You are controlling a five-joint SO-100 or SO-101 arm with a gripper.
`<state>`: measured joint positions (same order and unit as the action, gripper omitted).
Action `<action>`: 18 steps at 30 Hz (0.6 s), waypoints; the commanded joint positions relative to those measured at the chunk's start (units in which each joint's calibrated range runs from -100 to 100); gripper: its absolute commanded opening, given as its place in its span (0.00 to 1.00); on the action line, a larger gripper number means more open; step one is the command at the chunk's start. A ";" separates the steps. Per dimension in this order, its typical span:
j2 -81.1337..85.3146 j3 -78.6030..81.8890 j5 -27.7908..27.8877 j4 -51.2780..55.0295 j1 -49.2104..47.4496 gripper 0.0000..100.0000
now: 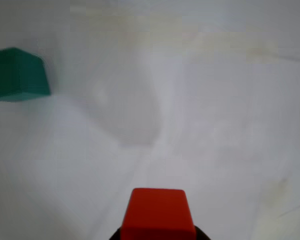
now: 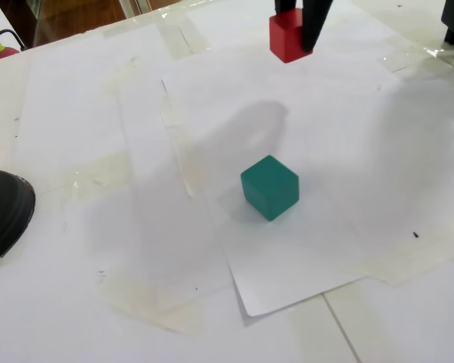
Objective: Put the red cube on the top of the blue cube.
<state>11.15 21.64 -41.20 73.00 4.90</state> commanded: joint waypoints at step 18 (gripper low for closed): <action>-19.65 -46.02 -3.52 15.18 -14.13 0.12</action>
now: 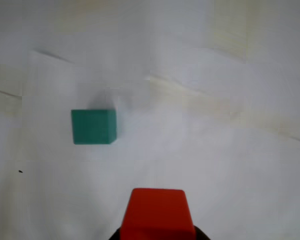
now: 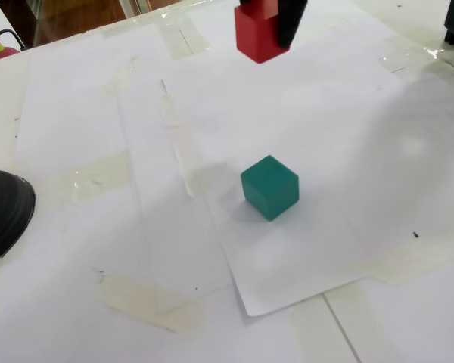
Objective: Put the red cube on the top of the blue cube.
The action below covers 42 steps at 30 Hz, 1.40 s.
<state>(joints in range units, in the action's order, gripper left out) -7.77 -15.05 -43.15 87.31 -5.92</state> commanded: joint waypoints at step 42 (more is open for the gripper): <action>-23.99 -25.49 -6.40 -1.99 -12.10 0.13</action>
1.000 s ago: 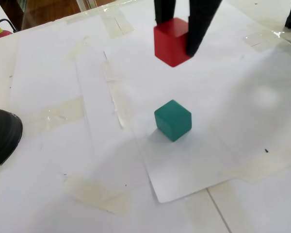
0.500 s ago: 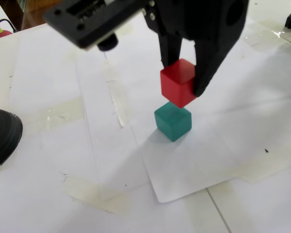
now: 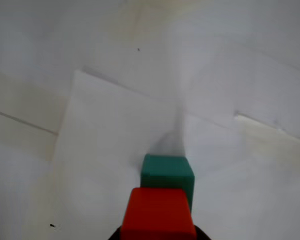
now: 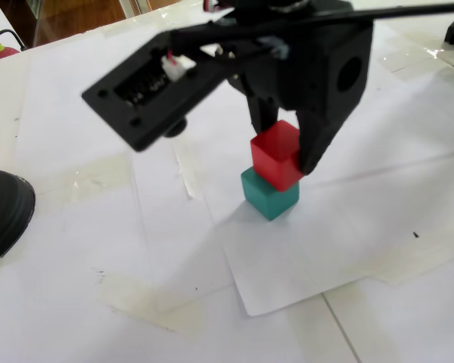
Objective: Put the red cube on the top of the blue cube.
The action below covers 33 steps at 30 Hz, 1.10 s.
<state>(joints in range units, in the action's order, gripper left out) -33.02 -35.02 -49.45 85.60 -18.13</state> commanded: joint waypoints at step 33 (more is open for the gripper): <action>-1.58 -9.69 1.71 -0.44 2.76 0.15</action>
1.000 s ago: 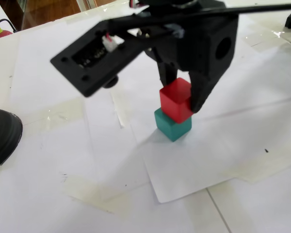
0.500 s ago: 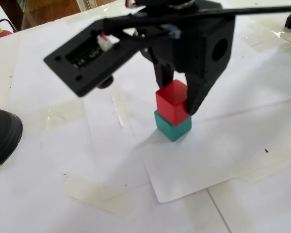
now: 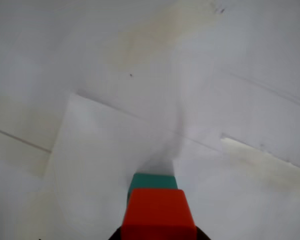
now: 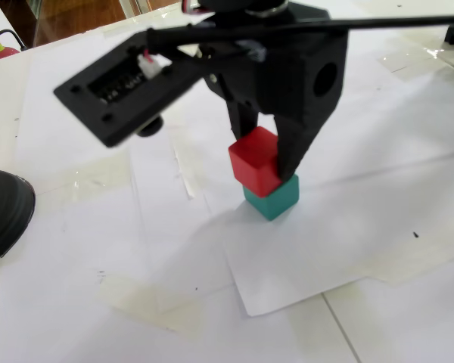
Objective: Put the red cube on the top of the blue cube.
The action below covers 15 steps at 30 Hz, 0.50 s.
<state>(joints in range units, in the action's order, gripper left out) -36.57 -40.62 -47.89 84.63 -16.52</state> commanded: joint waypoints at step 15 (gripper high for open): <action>2.67 -3.91 -0.83 1.43 0.47 0.15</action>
<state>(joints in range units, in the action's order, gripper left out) -36.57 -40.62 -48.28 85.69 -16.52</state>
